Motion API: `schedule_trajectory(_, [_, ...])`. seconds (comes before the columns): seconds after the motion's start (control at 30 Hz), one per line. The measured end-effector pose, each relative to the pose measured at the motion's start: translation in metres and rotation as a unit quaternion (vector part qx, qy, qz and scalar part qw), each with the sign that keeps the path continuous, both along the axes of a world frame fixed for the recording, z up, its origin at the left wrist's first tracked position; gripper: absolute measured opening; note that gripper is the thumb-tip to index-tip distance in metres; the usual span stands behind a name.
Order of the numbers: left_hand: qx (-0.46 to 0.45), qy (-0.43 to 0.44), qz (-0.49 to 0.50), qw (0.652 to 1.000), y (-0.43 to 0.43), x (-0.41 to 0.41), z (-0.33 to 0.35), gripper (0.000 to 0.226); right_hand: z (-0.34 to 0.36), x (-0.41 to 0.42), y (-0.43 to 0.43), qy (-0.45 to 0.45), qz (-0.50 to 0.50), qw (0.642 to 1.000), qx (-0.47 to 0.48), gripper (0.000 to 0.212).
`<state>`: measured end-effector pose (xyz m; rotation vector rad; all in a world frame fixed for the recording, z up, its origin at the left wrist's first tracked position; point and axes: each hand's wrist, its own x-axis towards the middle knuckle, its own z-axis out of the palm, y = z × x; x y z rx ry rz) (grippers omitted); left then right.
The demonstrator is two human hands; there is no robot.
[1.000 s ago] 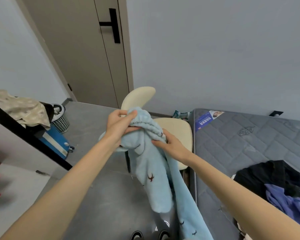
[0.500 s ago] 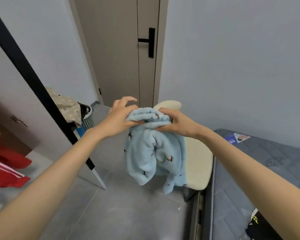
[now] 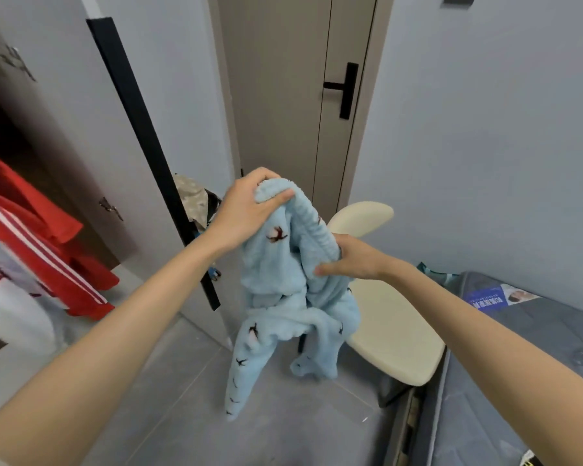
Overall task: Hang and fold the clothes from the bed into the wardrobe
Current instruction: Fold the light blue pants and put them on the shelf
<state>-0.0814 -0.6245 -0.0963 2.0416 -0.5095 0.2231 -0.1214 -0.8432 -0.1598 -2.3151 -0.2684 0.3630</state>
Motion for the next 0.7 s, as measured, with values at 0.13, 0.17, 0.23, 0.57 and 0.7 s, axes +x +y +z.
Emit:
schedule_trajectory(0.13, [0.018, -0.050, 0.081, 0.995, 0.025, -0.020, 0.019, 0.015, -0.012, 0.003, 0.011, -0.060, -0.020, 0.994, -0.094, 0.030])
schedule_trajectory(0.17, [0.043, -0.048, 0.091, 0.994, 0.033, -0.027, 0.019, 0.014, -0.013, 0.004, 0.014, -0.082, -0.034, 0.992, -0.093, 0.026])
schedule_trajectory(0.23, [0.083, -0.038, 0.119, 0.989, 0.052, -0.040, 0.012, 0.017, -0.010, 0.004, 0.020, -0.116, -0.066, 0.988, -0.075, 0.014])
schedule_trajectory(0.57, [0.128, -0.104, 0.386, 0.908, 0.181, -0.100, 0.021, 0.035, 0.038, 0.001, 0.100, -0.188, 0.020, 0.962, -0.198, 0.014])
schedule_trajectory(0.7, [0.137, -0.096, 0.399, 0.902, 0.227, -0.127, 0.022, 0.029, 0.039, -0.006, 0.133, -0.159, 0.049, 0.963, -0.213, 0.022])
